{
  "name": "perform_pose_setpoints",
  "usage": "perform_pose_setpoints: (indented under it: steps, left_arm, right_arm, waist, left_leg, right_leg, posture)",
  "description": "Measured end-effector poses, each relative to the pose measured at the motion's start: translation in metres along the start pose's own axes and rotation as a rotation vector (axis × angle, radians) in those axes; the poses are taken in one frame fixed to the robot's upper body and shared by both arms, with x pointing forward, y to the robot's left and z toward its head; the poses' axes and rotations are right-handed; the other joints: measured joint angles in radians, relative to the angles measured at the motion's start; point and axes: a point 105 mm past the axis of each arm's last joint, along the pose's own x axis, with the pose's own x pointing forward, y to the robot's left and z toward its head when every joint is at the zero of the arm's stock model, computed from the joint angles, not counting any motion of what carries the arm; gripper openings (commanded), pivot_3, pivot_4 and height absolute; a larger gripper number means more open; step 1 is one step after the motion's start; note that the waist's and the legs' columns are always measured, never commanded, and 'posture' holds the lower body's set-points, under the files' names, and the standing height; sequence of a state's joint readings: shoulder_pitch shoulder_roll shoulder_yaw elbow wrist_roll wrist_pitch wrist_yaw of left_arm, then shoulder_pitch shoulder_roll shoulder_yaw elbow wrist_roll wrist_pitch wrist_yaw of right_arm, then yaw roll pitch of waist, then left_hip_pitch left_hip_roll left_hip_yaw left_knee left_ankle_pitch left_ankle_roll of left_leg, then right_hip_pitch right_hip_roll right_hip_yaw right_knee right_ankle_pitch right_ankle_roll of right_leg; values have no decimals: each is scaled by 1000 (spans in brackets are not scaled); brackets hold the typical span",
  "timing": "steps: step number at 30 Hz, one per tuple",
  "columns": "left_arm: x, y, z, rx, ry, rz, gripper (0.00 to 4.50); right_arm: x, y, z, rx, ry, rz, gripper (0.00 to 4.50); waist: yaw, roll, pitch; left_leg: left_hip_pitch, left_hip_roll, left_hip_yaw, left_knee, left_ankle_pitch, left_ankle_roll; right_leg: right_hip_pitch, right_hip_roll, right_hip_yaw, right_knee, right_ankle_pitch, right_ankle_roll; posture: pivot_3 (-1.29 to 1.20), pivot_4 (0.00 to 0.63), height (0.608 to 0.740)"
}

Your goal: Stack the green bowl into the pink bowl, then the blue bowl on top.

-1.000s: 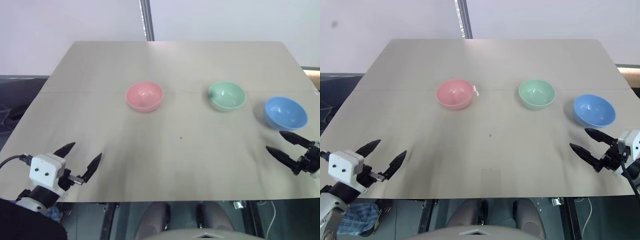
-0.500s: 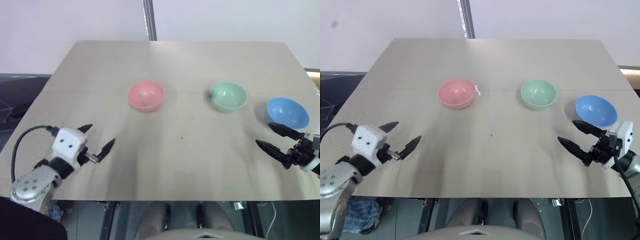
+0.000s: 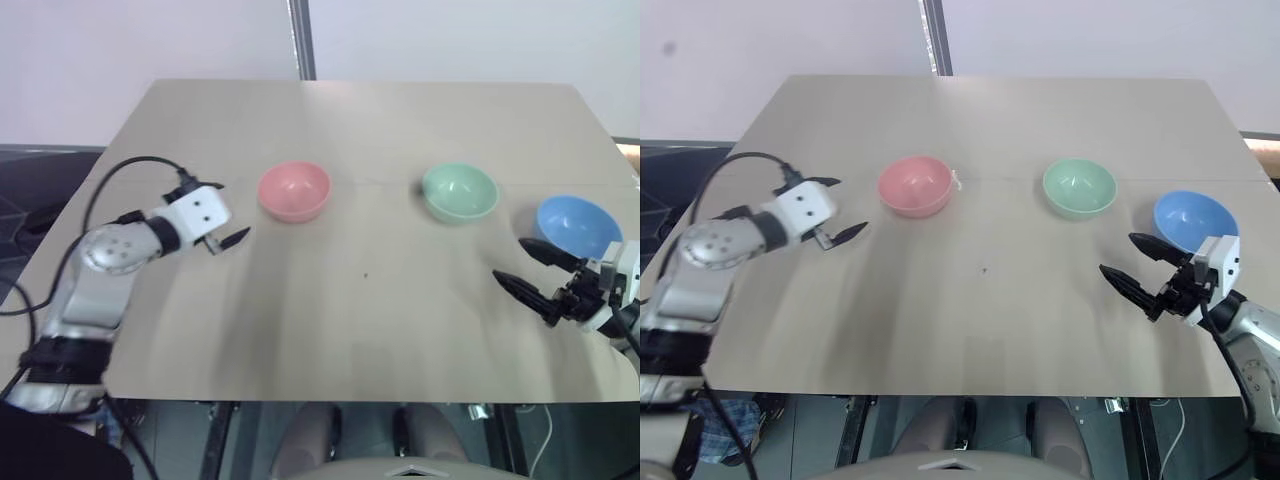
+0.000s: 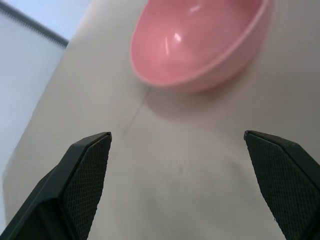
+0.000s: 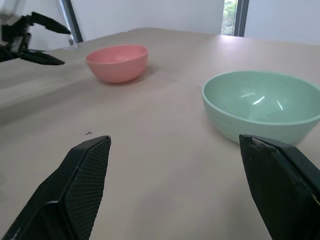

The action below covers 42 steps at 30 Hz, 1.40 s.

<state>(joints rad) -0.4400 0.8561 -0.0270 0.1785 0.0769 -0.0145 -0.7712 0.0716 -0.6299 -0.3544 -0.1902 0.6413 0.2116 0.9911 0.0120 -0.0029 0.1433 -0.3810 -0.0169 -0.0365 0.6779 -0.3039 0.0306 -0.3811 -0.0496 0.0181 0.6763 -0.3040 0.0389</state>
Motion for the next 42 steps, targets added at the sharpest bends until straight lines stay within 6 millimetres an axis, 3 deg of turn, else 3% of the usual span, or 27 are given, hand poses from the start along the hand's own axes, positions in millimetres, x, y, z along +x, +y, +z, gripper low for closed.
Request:
perform_pose_setpoints:
  steps: [8, 19, 22, 28, 33, 37, 42]
  left_arm:
    - [49, -12, 8, 142, -37, -145, 4500]
    - [68, -13, 18, 299, -61, -276, 4500]
    - [69, -18, 18, 304, -72, -307, 3276]
    - [70, -26, 19, 307, -93, -340, 123]
    - [73, -34, 28, 332, -142, -369, 53]
    - [72, -39, 47, 387, -229, -403, 53]
    - [63, -52, 100, 510, -435, -485, 53]
  right_arm:
    - [5, -3, 1, -3, -20, -12, 4469]
    - [3, 5, 1, 13, -26, 22, 4469]
    - [0, 8, 3, 15, -30, 31, 4500]
    - [-3, 12, 5, 18, -24, 62, 4500]
    - [-4, 12, 6, 14, -18, 69, 4500]
    - [-5, 12, 5, 16, -16, 68, 4500]
    - [-4, 13, 6, 13, -16, 71, 4500]
  waist:
    - [-1, -1, 1]
    - [-2, -2, 1]
    - [-2, -2, 1]
    - [-2, -3, 2]
    - [-1, -3, 2]
    - [-1, -4, 3]
    - [0, -5, 3]
  left_leg:
    - [-1, 0, 0, 6, 0, 0]
    - [-1, 0, 1, 7, 0, 1]
    - [-1, 0, 0, 7, 0, 1]
    - [-1, 0, 0, 7, 0, 1]
    - [-1, 0, 0, 8, 0, 1]
    - [-2, 0, 0, 8, 0, 1]
    - [-3, 0, -1, 9, 0, 1]
  right_leg:
    - [0, 3, -2, 4, 0, 0]
    - [0, 5, -2, 4, 0, 0]
    - [0, 5, -2, 4, 0, 0]
    - [0, 5, -2, 4, 0, 0]
    - [0, 5, -2, 4, 0, 0]
    - [0, 5, -2, 4, 0, 0]
    - [0, 3, -1, 3, 0, 0]
  posture:
    - [0, 150, 740]
    - [0, 150, 740]
    - [0, 150, 740]
    - [0, 150, 740]
    - [0, 150, 740]
    - [0, 150, 740]
    - [0, 150, 740]
